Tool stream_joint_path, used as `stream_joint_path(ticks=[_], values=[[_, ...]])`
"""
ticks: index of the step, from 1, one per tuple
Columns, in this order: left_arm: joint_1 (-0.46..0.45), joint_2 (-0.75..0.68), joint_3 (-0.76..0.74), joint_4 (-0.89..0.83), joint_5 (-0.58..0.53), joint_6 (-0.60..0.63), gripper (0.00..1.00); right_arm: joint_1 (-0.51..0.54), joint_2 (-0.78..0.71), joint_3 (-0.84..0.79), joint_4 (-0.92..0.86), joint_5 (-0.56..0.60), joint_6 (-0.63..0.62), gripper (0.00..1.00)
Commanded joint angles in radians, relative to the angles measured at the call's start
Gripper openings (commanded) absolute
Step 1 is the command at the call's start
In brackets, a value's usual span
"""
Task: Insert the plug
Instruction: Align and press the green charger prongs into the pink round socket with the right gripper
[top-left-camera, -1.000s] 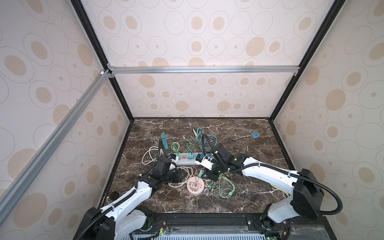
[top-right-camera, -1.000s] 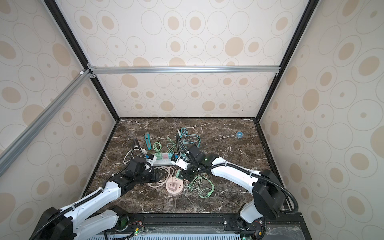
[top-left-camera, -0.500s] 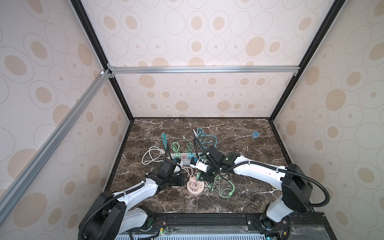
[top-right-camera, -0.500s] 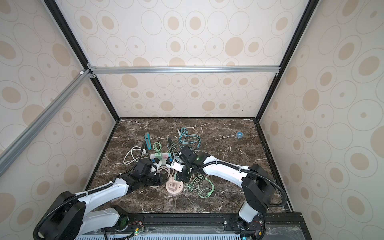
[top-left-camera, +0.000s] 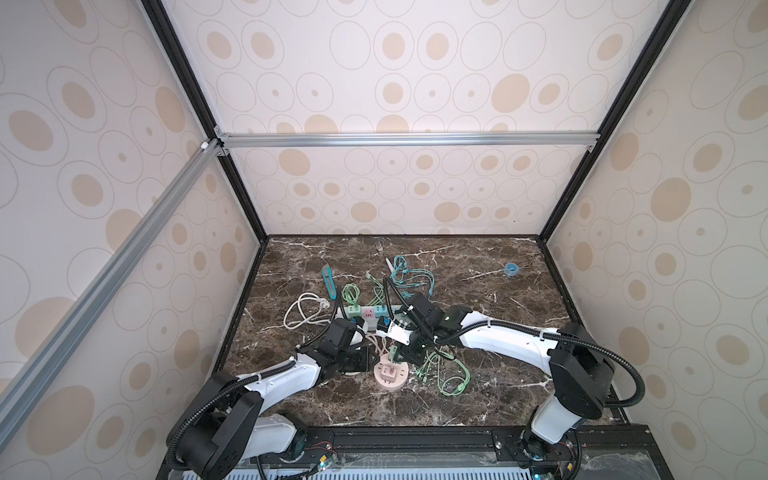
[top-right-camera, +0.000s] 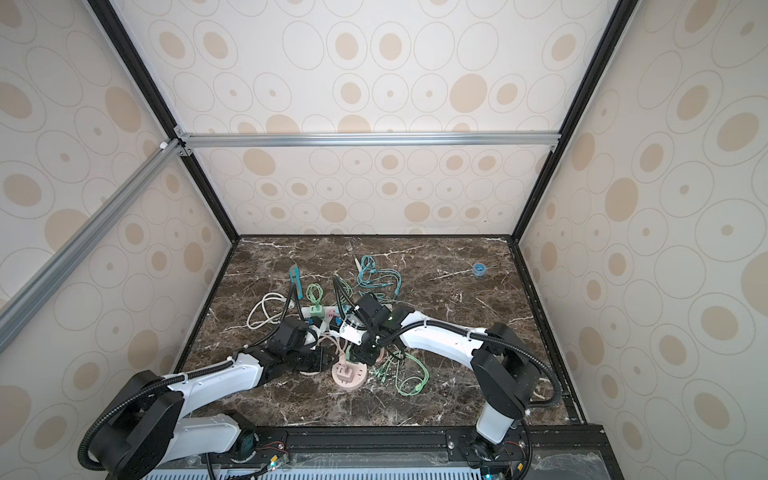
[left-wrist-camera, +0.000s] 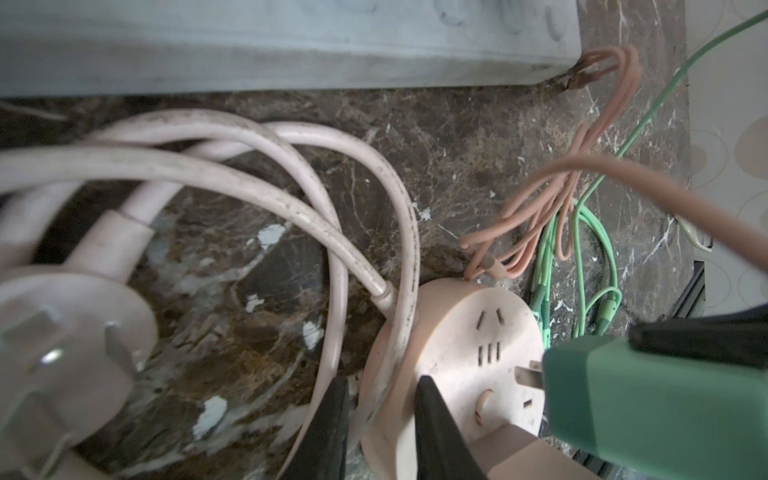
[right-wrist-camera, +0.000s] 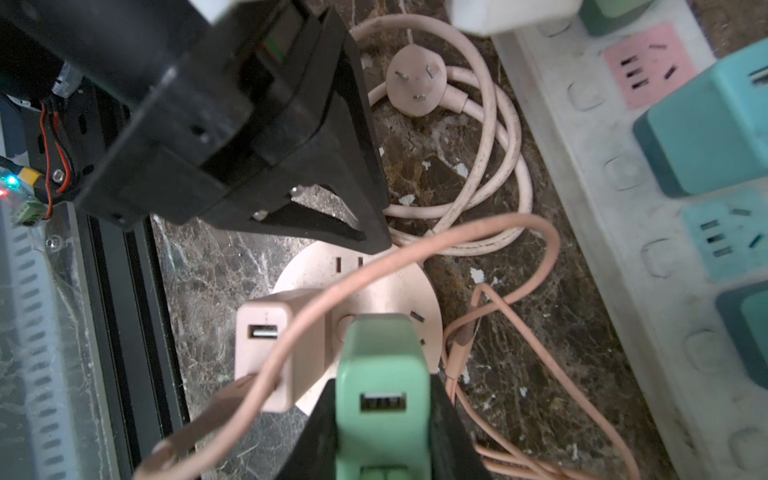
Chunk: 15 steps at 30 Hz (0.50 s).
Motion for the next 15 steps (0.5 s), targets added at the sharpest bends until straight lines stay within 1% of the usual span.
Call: stream_joint_path(ticks=[1,15], values=[[-0.01,0.017,-0.002,-0.004,0.003,0.007,0.27,0.008,0.02,0.023,0.026,-0.025,-0.025,0.13],[-0.01,0.003,0.003,-0.015,-0.013,0.009,0.27,0.007,0.047,0.02,0.013,0.005,-0.052,0.13]])
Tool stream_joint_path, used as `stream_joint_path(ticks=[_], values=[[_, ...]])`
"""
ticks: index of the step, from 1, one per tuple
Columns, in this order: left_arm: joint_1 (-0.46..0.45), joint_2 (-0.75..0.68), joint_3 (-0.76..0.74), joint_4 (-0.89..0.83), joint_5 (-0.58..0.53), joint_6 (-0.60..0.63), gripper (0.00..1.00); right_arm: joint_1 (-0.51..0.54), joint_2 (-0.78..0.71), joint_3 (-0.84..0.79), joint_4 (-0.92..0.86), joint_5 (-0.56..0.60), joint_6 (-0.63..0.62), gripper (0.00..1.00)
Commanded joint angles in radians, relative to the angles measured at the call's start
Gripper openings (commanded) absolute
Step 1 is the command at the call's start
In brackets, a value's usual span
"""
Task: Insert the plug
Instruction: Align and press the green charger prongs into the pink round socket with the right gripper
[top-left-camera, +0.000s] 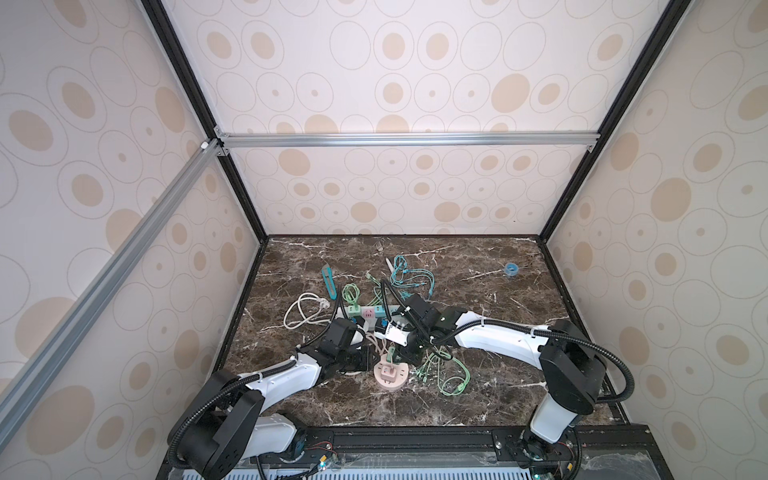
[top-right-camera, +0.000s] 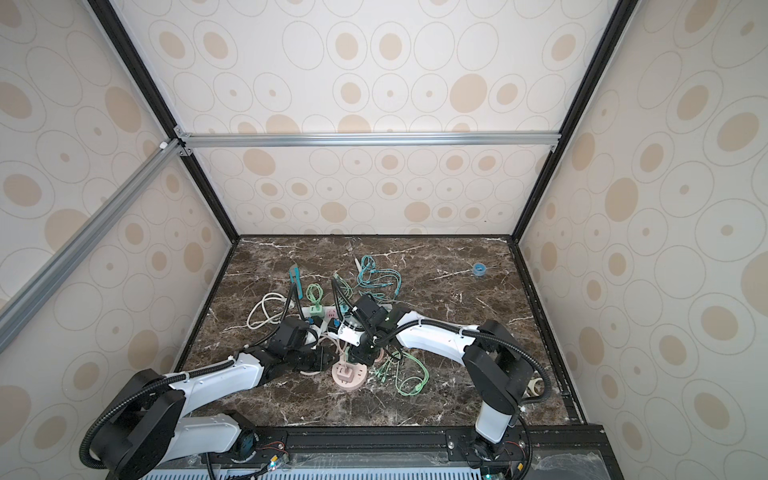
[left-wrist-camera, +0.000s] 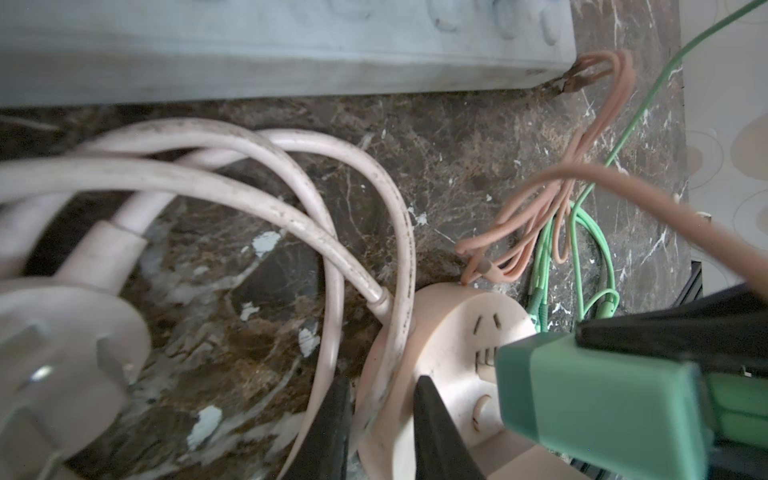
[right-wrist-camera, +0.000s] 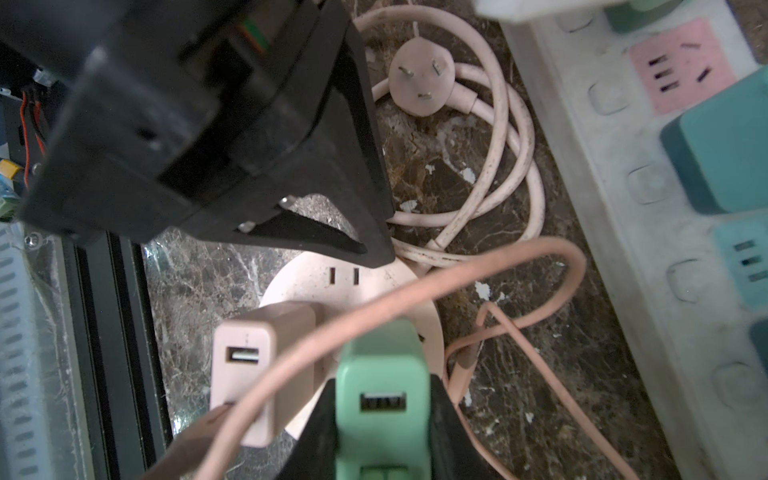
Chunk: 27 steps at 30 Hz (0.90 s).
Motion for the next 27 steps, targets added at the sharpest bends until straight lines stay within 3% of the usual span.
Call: stream_joint_path(ticks=[1,27], values=[[-0.01,-0.001,0.002,-0.024,-0.014,0.01,0.26,0.008,0.012,0.019,-0.013,0.014,-0.028,0.13],[-0.01,-0.041,0.006,-0.04,-0.052,0.006,0.23,0.052,0.096,0.05,-0.085,0.125,-0.076,0.08]])
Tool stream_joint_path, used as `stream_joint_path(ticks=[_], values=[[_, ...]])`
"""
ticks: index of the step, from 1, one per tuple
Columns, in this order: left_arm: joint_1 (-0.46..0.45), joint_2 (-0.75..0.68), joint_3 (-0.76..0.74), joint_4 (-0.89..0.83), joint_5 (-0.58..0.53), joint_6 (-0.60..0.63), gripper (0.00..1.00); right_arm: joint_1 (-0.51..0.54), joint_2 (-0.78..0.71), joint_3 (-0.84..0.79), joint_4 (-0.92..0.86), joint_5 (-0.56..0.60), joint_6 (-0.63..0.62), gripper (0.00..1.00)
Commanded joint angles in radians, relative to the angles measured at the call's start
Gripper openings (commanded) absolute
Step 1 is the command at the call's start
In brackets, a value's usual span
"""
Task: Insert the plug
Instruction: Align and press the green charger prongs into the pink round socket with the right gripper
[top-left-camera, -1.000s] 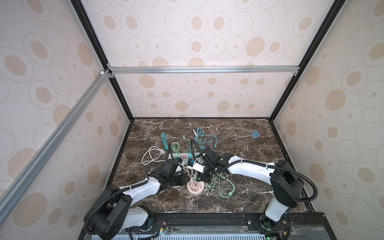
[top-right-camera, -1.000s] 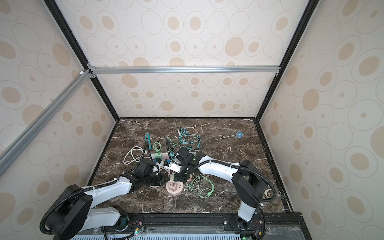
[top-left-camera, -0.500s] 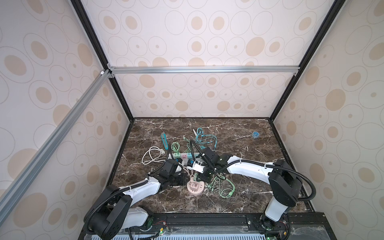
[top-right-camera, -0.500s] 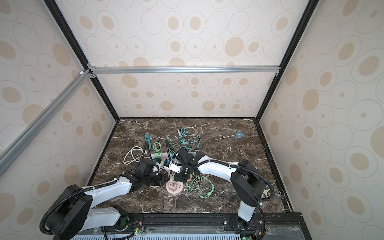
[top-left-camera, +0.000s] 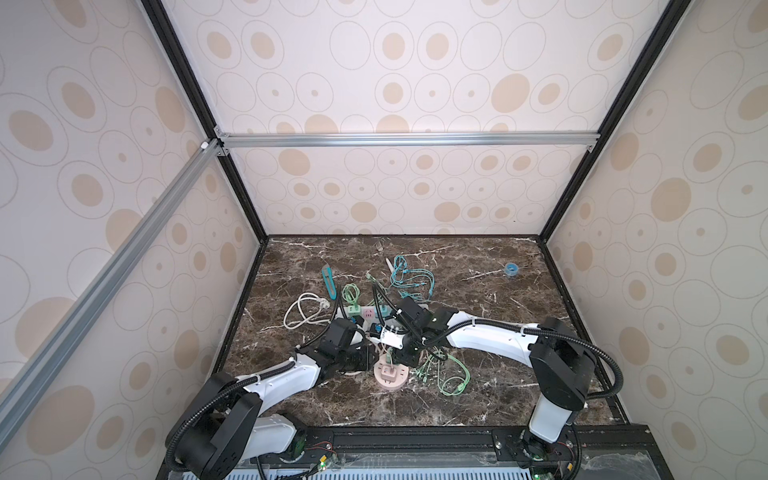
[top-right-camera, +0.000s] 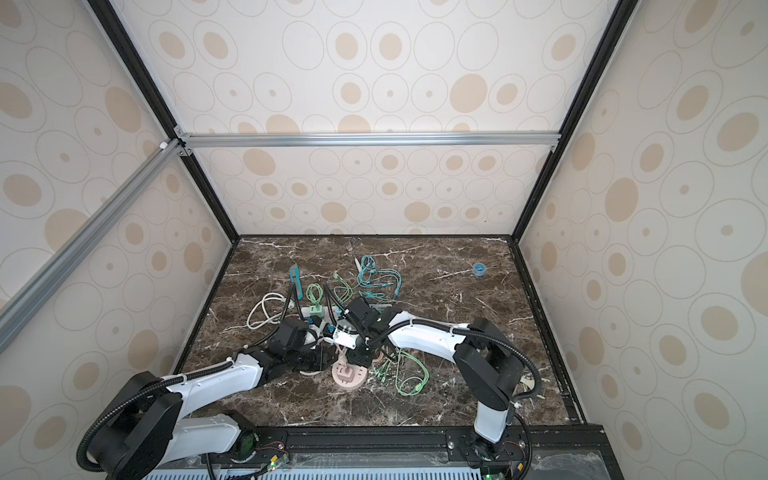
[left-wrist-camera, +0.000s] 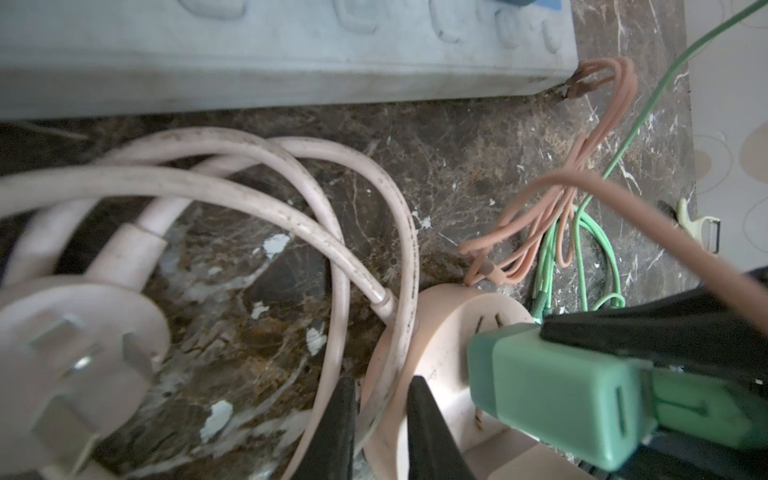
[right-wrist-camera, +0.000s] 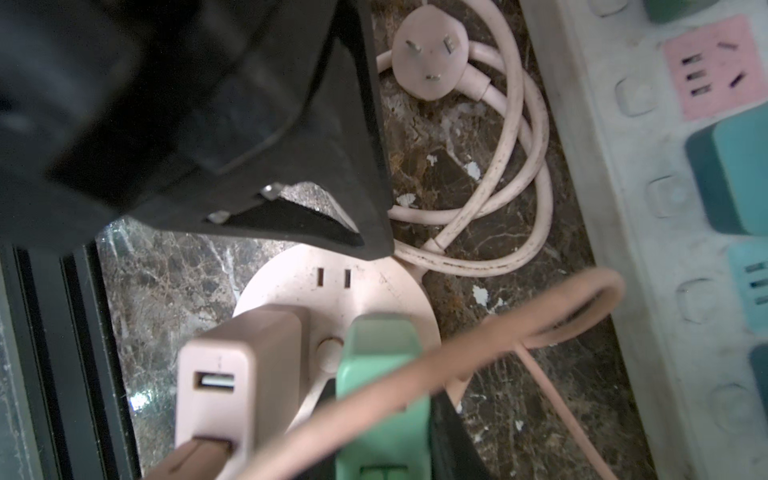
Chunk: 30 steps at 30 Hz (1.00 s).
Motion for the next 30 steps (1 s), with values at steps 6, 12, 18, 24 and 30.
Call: stream_joint_path(ticks=[6,12,18,24,30], values=[[-0.007,-0.027,0.006,-0.029,-0.029,0.005,0.22,0.027,0.059,0.004,-0.049,0.074,-0.018,0.08],[-0.006,-0.034,0.007,-0.032,-0.031,0.004,0.22,0.031,0.066,0.006,-0.056,0.088,-0.018,0.07],[-0.006,-0.037,0.012,-0.033,-0.033,0.005,0.22,0.034,0.075,-0.005,-0.05,0.094,-0.013,0.07],[-0.007,-0.049,0.021,-0.049,-0.043,0.007,0.22,0.037,0.103,-0.036,-0.033,0.107,0.001,0.05],[-0.005,-0.082,0.055,-0.102,-0.074,0.026,0.21,0.038,0.101,-0.076,-0.01,0.12,0.017,0.05]])
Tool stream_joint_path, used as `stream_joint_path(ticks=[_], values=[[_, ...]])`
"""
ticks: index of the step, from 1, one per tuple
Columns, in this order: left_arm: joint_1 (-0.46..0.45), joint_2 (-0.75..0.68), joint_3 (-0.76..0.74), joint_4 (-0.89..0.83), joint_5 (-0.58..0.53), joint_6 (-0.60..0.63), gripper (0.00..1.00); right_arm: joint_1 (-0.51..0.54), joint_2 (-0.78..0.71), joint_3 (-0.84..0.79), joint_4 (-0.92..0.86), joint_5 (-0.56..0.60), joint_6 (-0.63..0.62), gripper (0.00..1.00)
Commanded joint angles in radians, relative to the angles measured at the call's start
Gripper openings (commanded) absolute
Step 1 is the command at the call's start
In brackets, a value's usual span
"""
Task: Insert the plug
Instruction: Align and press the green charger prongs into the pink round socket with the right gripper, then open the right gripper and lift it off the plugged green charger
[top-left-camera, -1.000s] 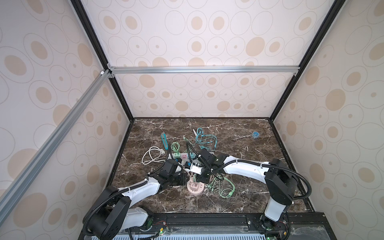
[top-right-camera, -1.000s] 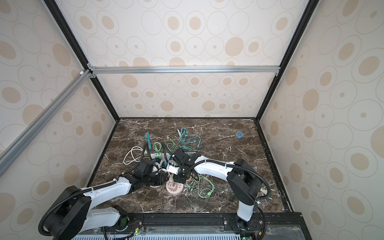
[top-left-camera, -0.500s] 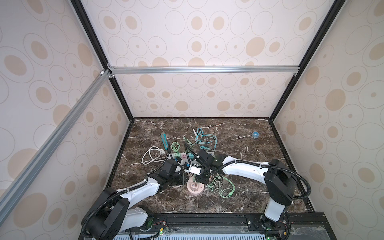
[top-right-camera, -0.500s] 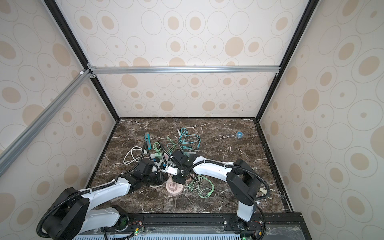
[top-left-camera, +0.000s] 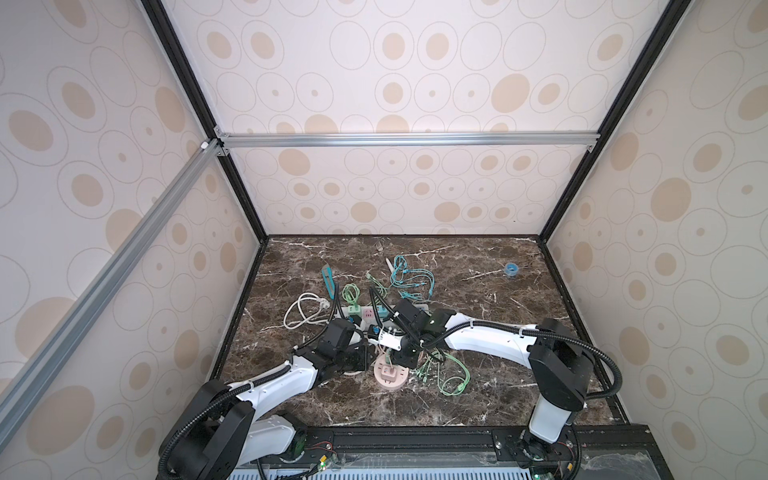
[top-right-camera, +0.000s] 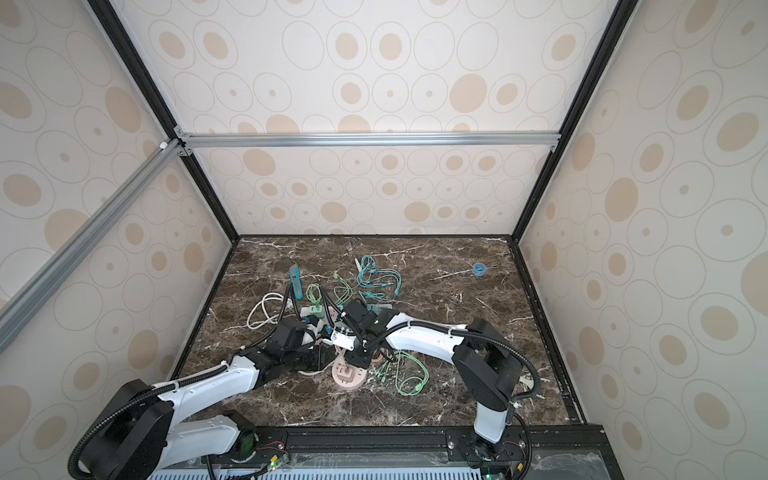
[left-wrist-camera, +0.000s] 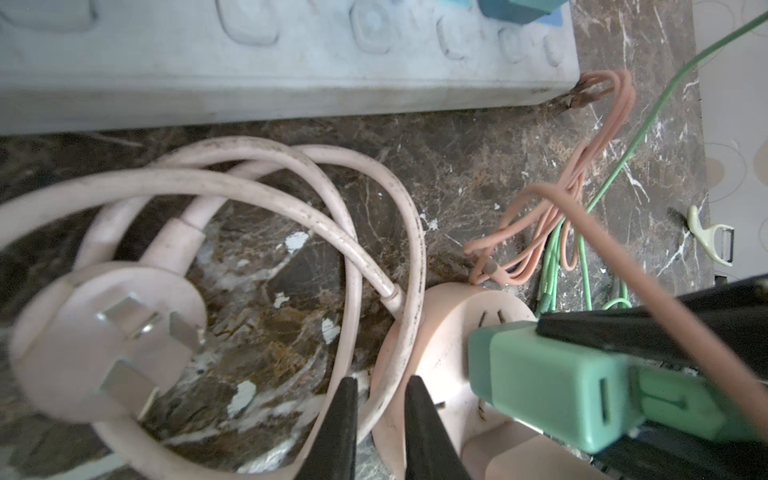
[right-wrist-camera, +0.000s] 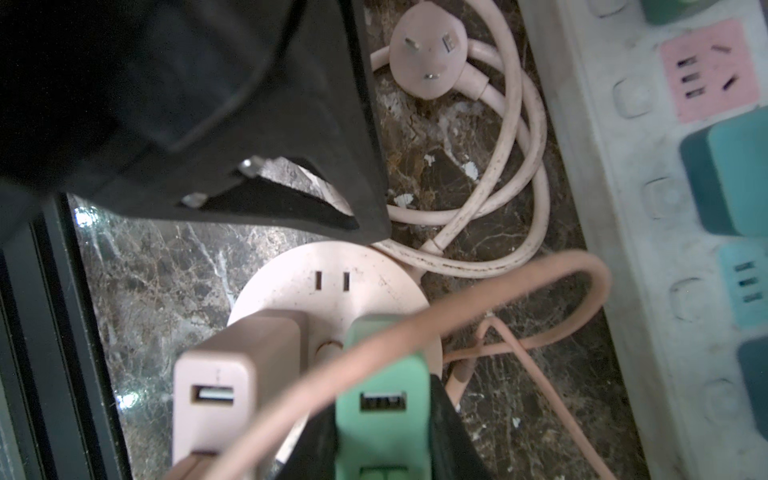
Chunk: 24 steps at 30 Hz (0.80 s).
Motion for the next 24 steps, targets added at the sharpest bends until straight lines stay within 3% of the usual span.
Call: stream_joint_path(ticks=[1,18,24], values=[[-0.004,-0.036,0.06,-0.057,-0.036,0.027,0.21,0.017,0.096,-0.078,-0.018,0.081,0.002,0.05],[0.082,-0.241,0.157,-0.249,-0.118,0.068,0.21,0.023,0.128,-0.182,0.057,0.088,0.041,0.03],[0.13,-0.286,0.155,-0.275,-0.13,0.072,0.26,0.024,0.115,-0.181,0.054,0.095,0.043,0.03]])
